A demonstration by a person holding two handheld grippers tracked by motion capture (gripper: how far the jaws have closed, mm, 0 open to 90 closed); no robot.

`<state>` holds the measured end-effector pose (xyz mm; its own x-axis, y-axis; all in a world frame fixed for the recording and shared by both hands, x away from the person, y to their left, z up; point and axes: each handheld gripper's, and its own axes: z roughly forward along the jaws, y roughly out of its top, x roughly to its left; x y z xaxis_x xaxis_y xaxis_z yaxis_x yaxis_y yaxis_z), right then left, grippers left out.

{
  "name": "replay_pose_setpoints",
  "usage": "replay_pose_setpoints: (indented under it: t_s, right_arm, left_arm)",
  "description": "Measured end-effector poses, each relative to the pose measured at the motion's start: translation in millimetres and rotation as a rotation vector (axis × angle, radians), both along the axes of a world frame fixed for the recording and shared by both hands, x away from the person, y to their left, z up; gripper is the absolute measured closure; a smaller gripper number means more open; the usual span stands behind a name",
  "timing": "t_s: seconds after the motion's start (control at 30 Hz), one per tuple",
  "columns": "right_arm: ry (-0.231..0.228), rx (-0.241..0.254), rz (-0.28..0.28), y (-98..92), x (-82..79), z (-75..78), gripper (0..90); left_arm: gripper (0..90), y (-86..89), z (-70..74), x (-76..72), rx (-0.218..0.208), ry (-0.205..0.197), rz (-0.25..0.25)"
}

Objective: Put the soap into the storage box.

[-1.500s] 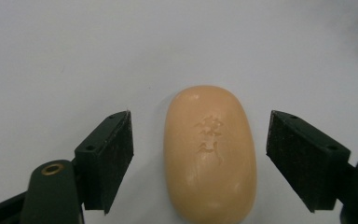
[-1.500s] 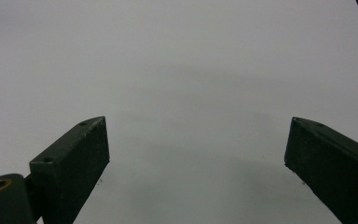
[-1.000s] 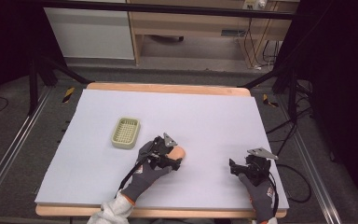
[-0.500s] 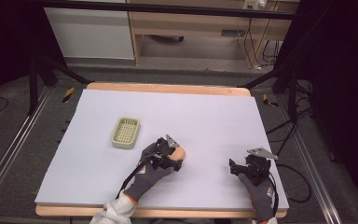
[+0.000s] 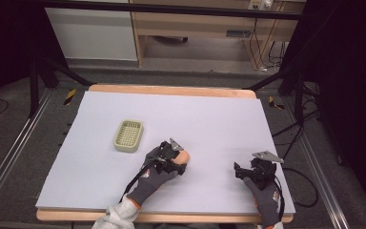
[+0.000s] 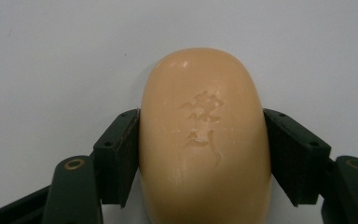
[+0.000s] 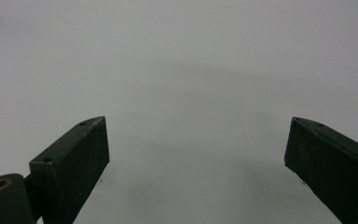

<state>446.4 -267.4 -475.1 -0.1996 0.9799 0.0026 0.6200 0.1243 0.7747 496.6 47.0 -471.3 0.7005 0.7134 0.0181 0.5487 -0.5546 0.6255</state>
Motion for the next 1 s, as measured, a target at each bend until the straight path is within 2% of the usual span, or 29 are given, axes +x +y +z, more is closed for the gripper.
replay_pose_setpoints:
  t_s: [0.33,0.7,1.0]
  right_arm:
    - [0.003,0.002,-0.002,0.1,0.4,0.0,6.6]
    - [0.002,0.003,-0.004,0.1,0.3,0.1,6.6]
    - [0.001,0.004,-0.005,0.2,0.2,0.3,6.6]
  left_arm:
    - [31.5,1.4,1.5,0.1,-0.018,0.002,0.003]
    - [31.6,9.2,19.0,-5.8,-0.04,-0.015,-0.011]
    - [31.6,16.9,28.0,-9.9,-0.054,-0.025,-0.014]
